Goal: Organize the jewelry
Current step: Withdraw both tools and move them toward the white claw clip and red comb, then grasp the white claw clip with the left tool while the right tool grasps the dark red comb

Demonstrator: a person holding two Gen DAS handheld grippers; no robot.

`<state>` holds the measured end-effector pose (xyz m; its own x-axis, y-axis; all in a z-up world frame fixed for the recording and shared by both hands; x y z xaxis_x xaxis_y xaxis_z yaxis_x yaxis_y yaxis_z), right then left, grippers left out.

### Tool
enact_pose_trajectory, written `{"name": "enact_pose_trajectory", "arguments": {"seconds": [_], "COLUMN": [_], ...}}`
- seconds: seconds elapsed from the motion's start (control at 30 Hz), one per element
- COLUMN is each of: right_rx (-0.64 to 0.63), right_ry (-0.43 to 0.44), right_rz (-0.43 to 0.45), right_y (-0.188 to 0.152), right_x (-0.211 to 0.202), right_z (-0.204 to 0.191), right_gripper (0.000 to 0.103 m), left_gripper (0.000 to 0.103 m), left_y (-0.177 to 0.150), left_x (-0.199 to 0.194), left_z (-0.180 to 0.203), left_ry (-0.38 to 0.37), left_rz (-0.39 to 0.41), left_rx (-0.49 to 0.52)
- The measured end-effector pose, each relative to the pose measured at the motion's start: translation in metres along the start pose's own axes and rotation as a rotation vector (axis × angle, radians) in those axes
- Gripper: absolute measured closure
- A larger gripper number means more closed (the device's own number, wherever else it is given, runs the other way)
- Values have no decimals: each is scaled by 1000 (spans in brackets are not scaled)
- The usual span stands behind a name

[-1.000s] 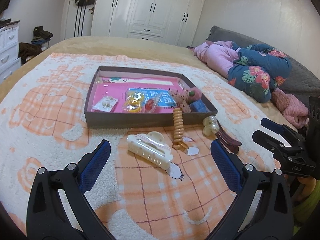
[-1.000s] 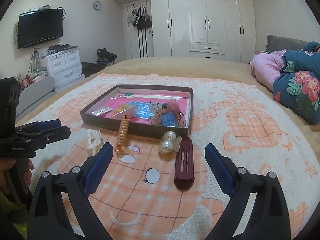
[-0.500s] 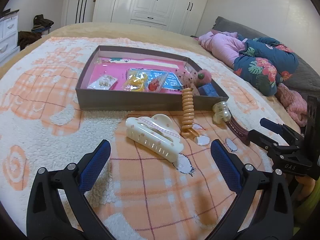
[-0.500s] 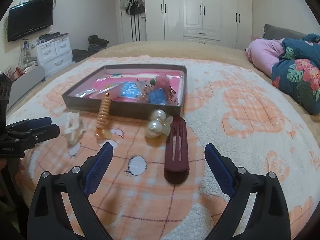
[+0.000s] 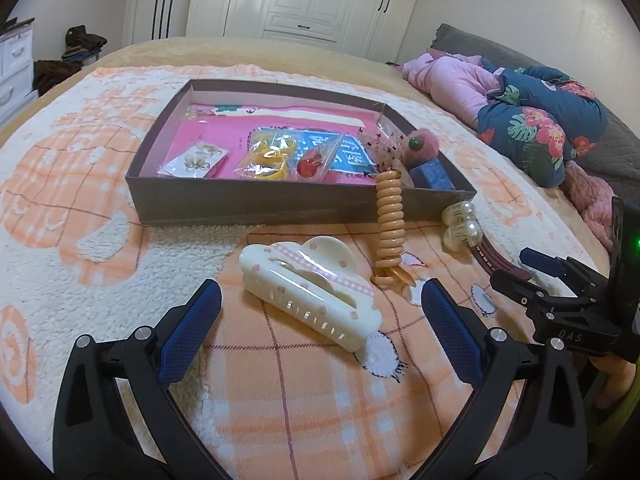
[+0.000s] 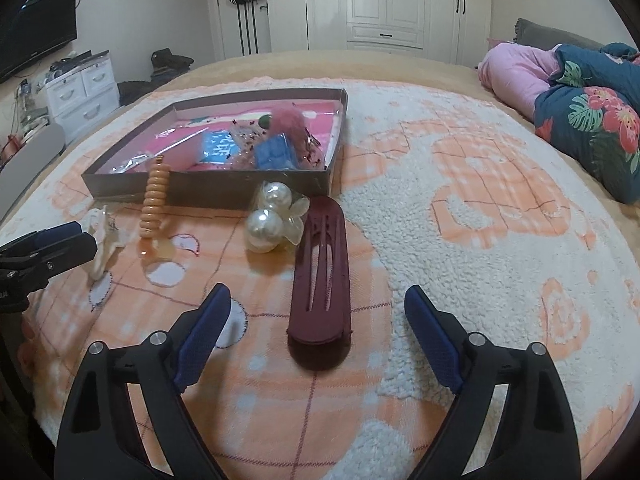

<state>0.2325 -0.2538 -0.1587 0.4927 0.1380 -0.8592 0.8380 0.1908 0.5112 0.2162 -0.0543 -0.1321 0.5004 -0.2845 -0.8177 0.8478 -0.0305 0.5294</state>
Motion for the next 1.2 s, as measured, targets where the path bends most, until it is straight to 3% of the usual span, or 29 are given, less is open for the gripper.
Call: {"name": "enact_pose_trajectory", "arguments": {"seconds": [0.17, 0.23, 0.3, 0.33, 0.57, 1.2], "right_rx": [-2, -13, -13, -12, 12, 52], "right_ry": [-12, -6, -8, -4, 9, 35], "right_rz": [-34, -32, -29, -29, -5, 100], "right_y": [1, 0, 0, 0, -1, -12], "right_x": [12, 13, 13, 13, 7, -36], "right_z": [3, 2, 2, 2, 5, 8], "right_gripper": [39, 54, 67, 70, 71, 71], "left_gripper": [11, 11, 14, 21, 49, 50], "left_y": [3, 4, 5, 5, 6, -4], "left_x": [9, 13, 16, 17, 23, -6], "left_z": [0, 0, 1, 1, -4, 11], "left_ry": [-6, -13, -17, -16, -21, -46], "left_rz": [-20, -27, -33, -37, -55, -3], "left_rx": [-1, -3, 0, 1, -15, 59]}}
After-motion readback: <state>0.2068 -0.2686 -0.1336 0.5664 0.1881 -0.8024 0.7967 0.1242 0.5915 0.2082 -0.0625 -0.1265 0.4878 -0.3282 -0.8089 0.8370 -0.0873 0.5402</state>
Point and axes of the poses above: each gripper's, at about its wrist camera, not at the fingertips, and x roughly the way its jaws point, z to its right, y to its top, the point moved 9 cm from there along x, roughly the way its jaws point, and after that the axes turned 14 degrees about -z, right-handed, at the moved point
